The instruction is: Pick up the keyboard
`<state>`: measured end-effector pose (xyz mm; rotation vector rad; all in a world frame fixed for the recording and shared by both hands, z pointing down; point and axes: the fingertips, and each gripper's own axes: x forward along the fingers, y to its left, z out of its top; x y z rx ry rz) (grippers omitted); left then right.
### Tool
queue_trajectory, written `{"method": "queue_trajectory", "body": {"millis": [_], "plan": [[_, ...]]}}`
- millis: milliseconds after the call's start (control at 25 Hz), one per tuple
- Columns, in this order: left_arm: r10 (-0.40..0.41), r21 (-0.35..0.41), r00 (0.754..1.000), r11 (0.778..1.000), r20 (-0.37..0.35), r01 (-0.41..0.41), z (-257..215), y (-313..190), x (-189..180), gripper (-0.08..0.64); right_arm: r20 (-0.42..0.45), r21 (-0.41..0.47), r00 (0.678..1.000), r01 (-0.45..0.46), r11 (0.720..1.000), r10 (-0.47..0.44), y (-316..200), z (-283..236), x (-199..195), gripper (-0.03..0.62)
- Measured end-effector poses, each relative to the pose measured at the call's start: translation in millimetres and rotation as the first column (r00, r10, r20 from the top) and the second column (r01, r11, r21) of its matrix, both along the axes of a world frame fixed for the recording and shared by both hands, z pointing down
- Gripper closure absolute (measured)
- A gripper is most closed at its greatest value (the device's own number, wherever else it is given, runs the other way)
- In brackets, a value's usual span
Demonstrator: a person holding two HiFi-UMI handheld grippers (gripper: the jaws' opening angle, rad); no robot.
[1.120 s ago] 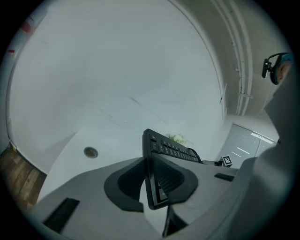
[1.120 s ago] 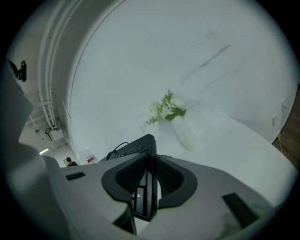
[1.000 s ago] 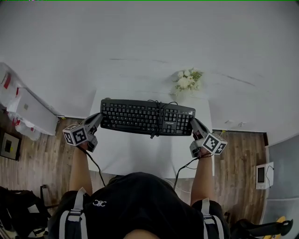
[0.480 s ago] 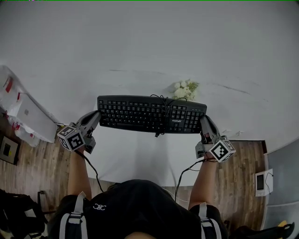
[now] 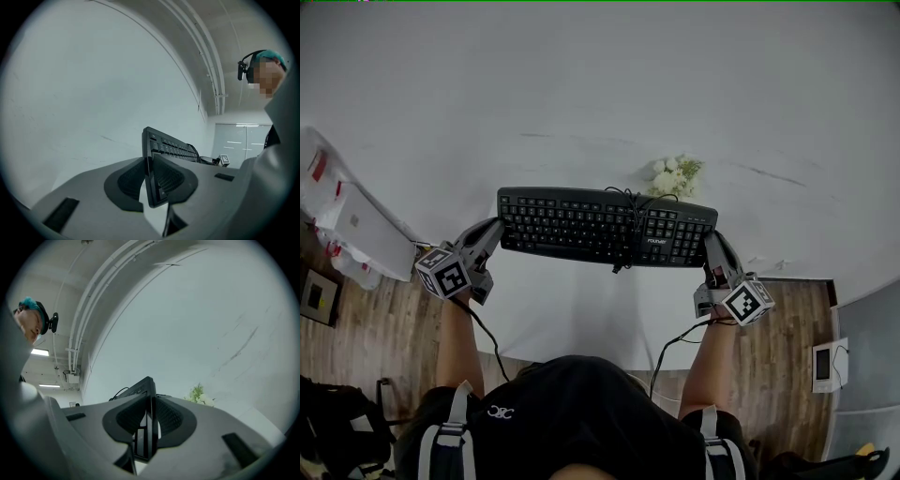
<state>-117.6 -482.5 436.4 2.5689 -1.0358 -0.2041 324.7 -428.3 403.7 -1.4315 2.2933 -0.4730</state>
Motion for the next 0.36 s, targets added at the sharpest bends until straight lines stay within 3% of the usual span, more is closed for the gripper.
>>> {"method": "queue_trajectory", "body": {"millis": [360], "plan": [[0.007,-0.004,1.000,1.000,-0.009,-0.007,-1.8,-1.8,-4.4,0.489,0.017,0.009,1.000,0.008,1.000,-0.008,-2.0,0.6,-4.2,0.522]]}}
